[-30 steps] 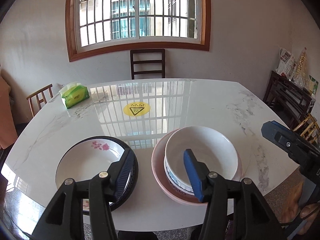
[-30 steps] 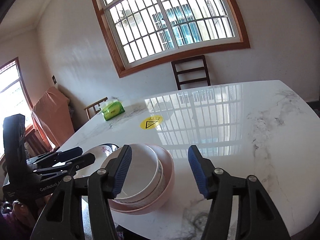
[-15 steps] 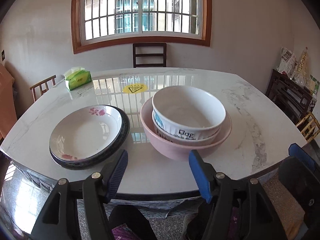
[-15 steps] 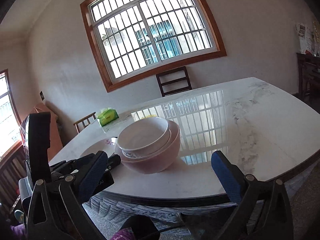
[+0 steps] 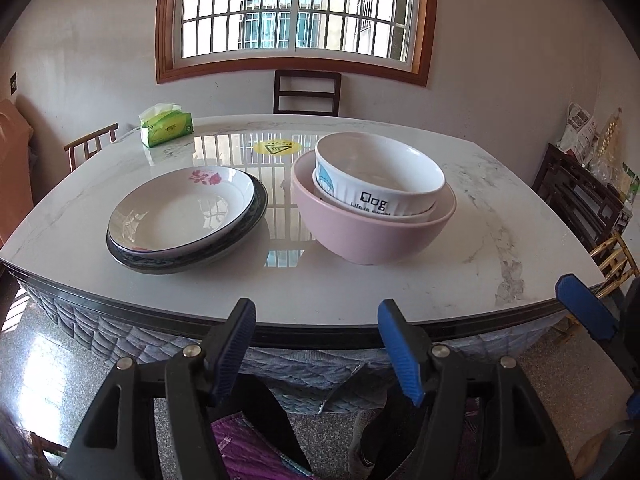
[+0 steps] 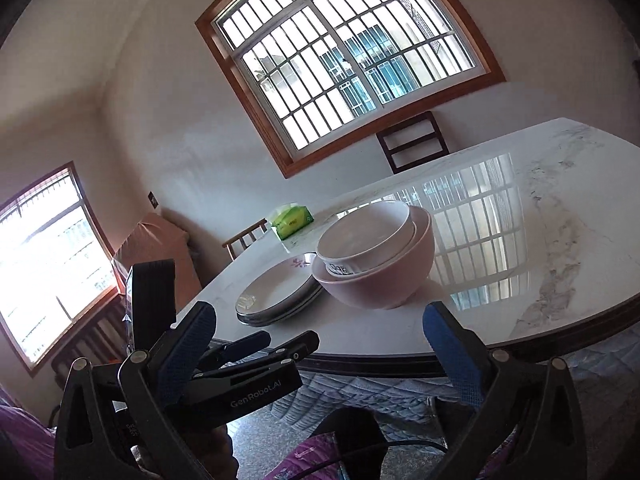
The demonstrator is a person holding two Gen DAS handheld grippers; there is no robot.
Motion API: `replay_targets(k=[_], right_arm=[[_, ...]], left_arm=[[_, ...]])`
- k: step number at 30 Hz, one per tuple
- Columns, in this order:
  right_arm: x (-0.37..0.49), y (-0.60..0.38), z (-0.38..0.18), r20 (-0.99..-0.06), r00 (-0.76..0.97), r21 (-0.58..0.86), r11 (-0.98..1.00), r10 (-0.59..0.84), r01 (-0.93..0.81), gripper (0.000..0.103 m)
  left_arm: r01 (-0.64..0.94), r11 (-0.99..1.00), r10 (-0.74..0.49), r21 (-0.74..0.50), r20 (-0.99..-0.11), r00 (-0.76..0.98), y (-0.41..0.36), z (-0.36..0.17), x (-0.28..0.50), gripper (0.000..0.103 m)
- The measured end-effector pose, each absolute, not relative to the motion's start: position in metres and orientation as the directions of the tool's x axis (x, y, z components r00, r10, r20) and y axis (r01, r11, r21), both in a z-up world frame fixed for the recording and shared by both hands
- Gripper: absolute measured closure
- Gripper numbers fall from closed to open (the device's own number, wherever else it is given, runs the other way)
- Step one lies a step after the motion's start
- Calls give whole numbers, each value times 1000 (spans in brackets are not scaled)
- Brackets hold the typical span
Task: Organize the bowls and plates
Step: 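Withdraw both grippers up and away from the stacked bowls, then move both grippers back to the rim of the bowl stack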
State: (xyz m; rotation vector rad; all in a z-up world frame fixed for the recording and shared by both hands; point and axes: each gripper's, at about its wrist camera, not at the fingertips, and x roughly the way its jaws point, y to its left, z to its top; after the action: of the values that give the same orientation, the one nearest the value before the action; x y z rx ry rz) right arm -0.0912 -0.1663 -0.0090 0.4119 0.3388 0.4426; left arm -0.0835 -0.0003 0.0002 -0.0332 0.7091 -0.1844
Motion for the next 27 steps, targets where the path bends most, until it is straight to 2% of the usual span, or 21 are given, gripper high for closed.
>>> replay_targets(k=[6,10,15,18,20,27], right_arm=[[-84,-160,-10,-274,843,441,840,462,-317,0],[-76,-155,-13,-334,817,430,847,471,-312,0],[-74,-168,-8,-312,842,426,857,441,-291,0],[-73,-175,2,-277,862,379,872,426,-309,0],[-64,-182,10,-287,863,346,885,416,-312,0],[-10,-216,13,-426,784,446,859,450,-251,0]], left_arm=[[202,970,-241,-134,-608,756,1,6,-86,38],[184,978,-206,-99,-604,770,1,9,-82,38],[130,992,-112,-8,-559,822,3,17,-79,38],[124,992,-89,20,-586,806,4,21,-64,38],[135,991,-111,-9,-622,775,8,24,-49,38],[147,981,-195,-129,-671,715,24,35,-11,38]])
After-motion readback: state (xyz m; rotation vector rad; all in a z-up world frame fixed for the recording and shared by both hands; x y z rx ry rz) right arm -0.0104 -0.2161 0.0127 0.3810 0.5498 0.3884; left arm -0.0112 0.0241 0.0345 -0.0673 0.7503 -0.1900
